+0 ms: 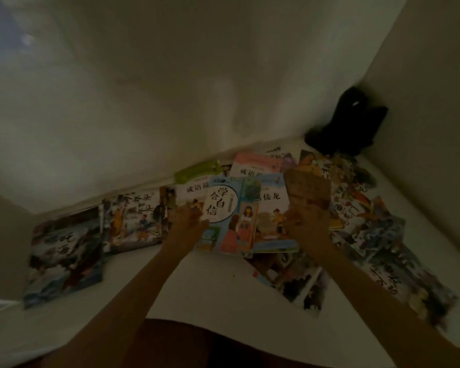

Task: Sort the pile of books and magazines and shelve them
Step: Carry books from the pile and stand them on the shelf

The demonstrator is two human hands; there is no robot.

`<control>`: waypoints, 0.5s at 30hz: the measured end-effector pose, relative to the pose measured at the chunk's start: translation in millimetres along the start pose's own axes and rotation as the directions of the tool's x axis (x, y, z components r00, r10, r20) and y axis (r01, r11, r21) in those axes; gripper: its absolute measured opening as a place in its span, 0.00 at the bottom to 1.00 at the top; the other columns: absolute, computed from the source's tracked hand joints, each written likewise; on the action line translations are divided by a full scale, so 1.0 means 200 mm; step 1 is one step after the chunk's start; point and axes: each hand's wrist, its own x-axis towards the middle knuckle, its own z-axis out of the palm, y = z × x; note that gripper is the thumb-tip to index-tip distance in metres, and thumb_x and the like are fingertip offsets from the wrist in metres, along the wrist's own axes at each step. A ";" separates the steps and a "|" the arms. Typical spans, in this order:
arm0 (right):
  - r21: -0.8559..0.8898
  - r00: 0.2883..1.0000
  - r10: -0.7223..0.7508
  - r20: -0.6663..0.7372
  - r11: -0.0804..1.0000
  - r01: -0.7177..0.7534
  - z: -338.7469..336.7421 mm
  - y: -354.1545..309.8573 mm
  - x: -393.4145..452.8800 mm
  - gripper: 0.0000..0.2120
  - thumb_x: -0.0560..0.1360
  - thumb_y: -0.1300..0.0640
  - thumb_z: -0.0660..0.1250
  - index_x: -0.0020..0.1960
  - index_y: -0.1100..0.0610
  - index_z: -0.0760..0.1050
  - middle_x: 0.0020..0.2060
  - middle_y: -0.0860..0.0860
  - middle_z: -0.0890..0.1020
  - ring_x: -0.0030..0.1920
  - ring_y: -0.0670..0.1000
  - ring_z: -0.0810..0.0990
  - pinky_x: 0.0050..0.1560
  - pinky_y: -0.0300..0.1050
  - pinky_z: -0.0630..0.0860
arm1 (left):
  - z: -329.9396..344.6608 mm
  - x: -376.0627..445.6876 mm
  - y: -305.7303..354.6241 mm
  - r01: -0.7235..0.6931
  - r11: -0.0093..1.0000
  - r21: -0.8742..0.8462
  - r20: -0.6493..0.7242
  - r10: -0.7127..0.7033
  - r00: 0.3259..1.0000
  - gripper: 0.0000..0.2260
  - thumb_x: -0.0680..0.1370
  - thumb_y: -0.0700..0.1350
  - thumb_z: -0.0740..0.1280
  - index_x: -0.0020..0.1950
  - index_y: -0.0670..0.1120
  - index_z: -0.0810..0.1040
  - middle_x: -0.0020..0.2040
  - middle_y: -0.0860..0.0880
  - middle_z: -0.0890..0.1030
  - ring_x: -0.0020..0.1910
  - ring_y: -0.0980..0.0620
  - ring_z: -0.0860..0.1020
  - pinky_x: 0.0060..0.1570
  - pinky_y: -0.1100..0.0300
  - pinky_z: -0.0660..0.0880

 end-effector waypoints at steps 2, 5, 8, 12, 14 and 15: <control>0.091 0.999 0.037 -0.032 0.995 -0.034 0.15 0.05 0.05 0.10 0.76 0.70 0.60 0.35 0.68 0.69 0.30 0.59 0.66 0.32 0.64 0.68 0.39 0.59 0.72 | 0.05 0.10 -0.09 0.088 0.986 -0.144 0.090 -0.076 0.993 0.21 0.77 0.36 0.65 0.69 0.39 0.66 0.61 0.44 0.75 0.61 0.44 0.75 0.53 0.54 0.77; 0.228 0.991 0.079 -0.107 0.972 -0.053 0.36 0.01 0.09 0.10 0.76 0.63 0.62 0.37 0.57 0.65 0.29 0.50 0.66 0.29 0.48 0.66 0.32 0.42 0.67 | 0.11 0.24 -0.22 0.213 0.950 -0.229 0.096 -0.196 0.976 0.41 0.71 0.45 0.73 0.76 0.42 0.52 0.61 0.45 0.77 0.59 0.43 0.76 0.58 0.36 0.72; 0.463 0.960 0.243 -0.140 0.873 -0.153 0.48 -0.12 0.11 0.10 0.76 0.56 0.66 0.45 0.62 0.69 0.33 0.59 0.74 0.33 0.55 0.74 0.36 0.49 0.78 | 0.13 0.27 -0.19 0.245 0.947 -0.207 0.017 -0.247 0.969 0.35 0.74 0.42 0.70 0.75 0.47 0.53 0.64 0.44 0.73 0.66 0.45 0.70 0.67 0.41 0.64; 0.449 0.953 0.273 -0.133 0.874 -0.187 0.43 -0.15 0.19 0.14 0.79 0.53 0.61 0.42 0.63 0.72 0.35 0.59 0.75 0.37 0.57 0.75 0.41 0.52 0.76 | 0.13 0.25 -0.08 0.254 0.958 -0.130 0.093 -0.244 0.965 0.11 0.76 0.46 0.68 0.57 0.47 0.75 0.59 0.54 0.72 0.63 0.46 0.71 0.66 0.46 0.67; 0.255 0.959 0.217 -0.184 0.953 -0.166 0.35 -0.08 0.24 0.17 0.79 0.47 0.59 0.35 0.55 0.67 0.31 0.54 0.72 0.32 0.53 0.71 0.34 0.46 0.71 | 0.20 0.24 -0.01 0.279 0.942 -0.185 0.169 -0.249 0.953 0.10 0.78 0.42 0.64 0.59 0.42 0.74 0.58 0.55 0.72 0.57 0.49 0.73 0.60 0.54 0.70; 0.177 0.958 0.187 -0.215 0.973 -0.151 0.31 -0.02 0.28 0.17 0.78 0.43 0.58 0.35 0.51 0.65 0.31 0.50 0.71 0.32 0.50 0.70 0.34 0.45 0.69 | 0.25 0.25 0.01 0.274 0.943 -0.191 0.200 -0.236 0.951 0.12 0.79 0.41 0.63 0.61 0.41 0.74 0.60 0.51 0.75 0.58 0.48 0.74 0.58 0.54 0.71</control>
